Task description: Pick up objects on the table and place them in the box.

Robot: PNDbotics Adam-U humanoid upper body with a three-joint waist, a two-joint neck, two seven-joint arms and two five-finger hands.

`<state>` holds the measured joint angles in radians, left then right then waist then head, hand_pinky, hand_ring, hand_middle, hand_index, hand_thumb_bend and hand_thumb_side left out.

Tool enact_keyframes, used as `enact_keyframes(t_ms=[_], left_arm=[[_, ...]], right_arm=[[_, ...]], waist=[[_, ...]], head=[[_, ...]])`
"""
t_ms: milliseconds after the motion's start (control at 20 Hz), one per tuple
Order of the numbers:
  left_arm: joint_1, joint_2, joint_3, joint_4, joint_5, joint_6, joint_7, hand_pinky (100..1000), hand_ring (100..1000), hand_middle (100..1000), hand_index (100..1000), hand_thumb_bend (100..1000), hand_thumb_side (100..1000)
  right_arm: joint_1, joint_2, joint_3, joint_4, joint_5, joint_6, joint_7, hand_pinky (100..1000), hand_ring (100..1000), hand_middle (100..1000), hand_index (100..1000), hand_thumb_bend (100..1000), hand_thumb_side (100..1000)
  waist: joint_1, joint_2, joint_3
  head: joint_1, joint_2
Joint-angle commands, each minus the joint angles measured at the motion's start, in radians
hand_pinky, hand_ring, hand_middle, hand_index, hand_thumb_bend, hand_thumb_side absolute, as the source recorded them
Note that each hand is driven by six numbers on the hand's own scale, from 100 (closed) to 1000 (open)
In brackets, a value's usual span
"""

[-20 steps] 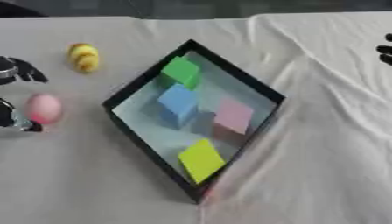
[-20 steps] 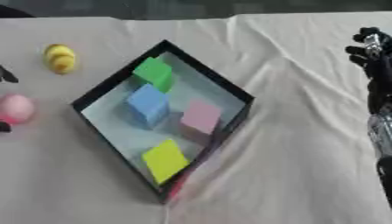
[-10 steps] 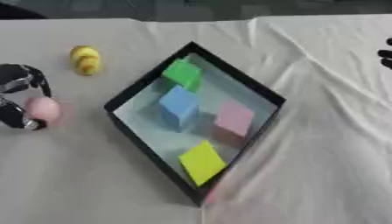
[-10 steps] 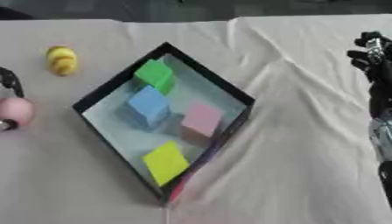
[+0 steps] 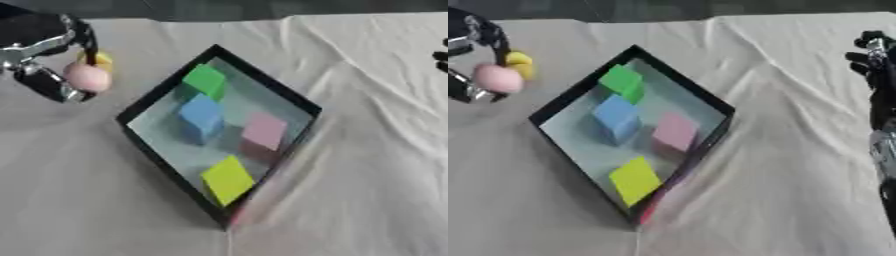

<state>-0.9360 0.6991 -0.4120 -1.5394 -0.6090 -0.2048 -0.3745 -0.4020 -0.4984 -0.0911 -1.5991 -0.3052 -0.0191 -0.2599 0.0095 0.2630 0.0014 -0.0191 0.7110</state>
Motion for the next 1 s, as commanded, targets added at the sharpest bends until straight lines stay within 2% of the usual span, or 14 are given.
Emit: enact_keyframes(t_ms=[50,100,150,250,300,350,450,550,650,750,800,900,1000], left_arm=[[-0.079,-0.063,-0.034,-0.054,0.007,-0.001,-0.024,712,692,634,553,362,100],[-0.104,-0.089,-0.048,-0.039,-0.001,0.013,-0.04,711,696,636,556,385,100],[-0.131,-0.156,-0.061,-0.002,-0.027,0.039,-0.066,712,700,639,556,396,100],[-0.165,-0.267,-0.072,0.085,-0.098,0.064,-0.1,779,786,786,775,492,100],[-0.171,-0.297,-0.065,0.119,-0.124,0.06,-0.098,824,833,846,870,553,409],[-0.173,-0.315,-0.051,0.146,-0.146,0.059,-0.086,846,852,862,897,589,516],[-0.176,-0.326,-0.032,0.194,-0.183,0.055,-0.074,877,887,891,929,645,669],[-0.172,-0.326,-0.009,0.223,-0.186,0.053,-0.072,874,879,882,935,641,720],[-0.165,-0.312,0.018,0.221,-0.166,0.064,-0.056,870,872,872,931,607,707],[-0.161,-0.28,0.046,0.199,-0.137,0.087,-0.032,862,862,857,921,527,623],[-0.16,-0.258,0.061,0.188,-0.124,0.103,-0.019,854,849,845,906,484,551],[-0.157,-0.203,0.097,0.191,-0.103,0.141,0.003,848,841,830,888,440,501],[-0.157,-0.158,0.126,0.233,-0.087,0.169,0.001,851,847,833,890,451,475]], right_arm=[[-0.029,-0.025,0.001,-0.027,-0.008,-0.002,0.01,845,744,744,783,100,647],[-0.036,-0.025,0.002,-0.028,-0.01,-0.002,0.012,845,744,744,783,100,644],[-0.039,-0.026,0.002,-0.028,-0.011,-0.003,0.012,845,744,744,783,100,643],[-0.042,-0.028,0.0,-0.028,-0.013,-0.004,0.01,845,744,744,782,100,641],[-0.042,-0.027,-0.001,-0.028,-0.014,-0.005,0.01,845,744,744,782,100,643],[-0.041,-0.026,-0.001,-0.027,-0.014,-0.005,0.009,845,744,744,782,100,644],[-0.038,-0.025,-0.002,-0.026,-0.014,-0.005,0.007,845,744,744,782,100,646],[-0.034,-0.025,-0.004,-0.025,-0.014,-0.006,0.003,844,744,744,782,100,646],[-0.031,-0.025,-0.005,-0.026,-0.014,-0.006,0.001,844,743,744,782,100,645],[-0.029,-0.027,-0.005,-0.026,-0.013,-0.006,-0.001,844,743,743,781,100,644],[-0.028,-0.027,-0.006,-0.027,-0.012,-0.007,-0.002,843,743,743,781,100,644],[-0.025,-0.029,-0.007,-0.027,-0.012,-0.007,-0.004,843,743,743,781,100,648],[-0.021,-0.031,-0.008,-0.027,-0.01,-0.006,-0.006,843,742,742,781,100,650]], waist=[[0.003,-0.03,-0.001],[0.002,-0.028,-0.002],[0.002,-0.027,0.001],[0.001,-0.027,0.006],[0.0,-0.026,0.007],[0.0,-0.026,0.009],[0.0,-0.027,0.011],[-0.001,-0.028,0.015],[-0.002,-0.028,0.018],[-0.003,-0.028,0.02],[-0.003,-0.028,0.021],[-0.002,-0.027,0.02],[-0.001,-0.026,0.019]], head=[[-0.001,-0.001],[0.0,-0.003],[-0.004,-0.004],[-0.008,-0.004],[-0.009,-0.004],[-0.012,-0.004],[-0.019,-0.002],[-0.028,-0.001],[-0.034,0.001],[-0.038,0.001],[-0.039,0.0],[-0.041,-0.003],[-0.041,-0.005]])
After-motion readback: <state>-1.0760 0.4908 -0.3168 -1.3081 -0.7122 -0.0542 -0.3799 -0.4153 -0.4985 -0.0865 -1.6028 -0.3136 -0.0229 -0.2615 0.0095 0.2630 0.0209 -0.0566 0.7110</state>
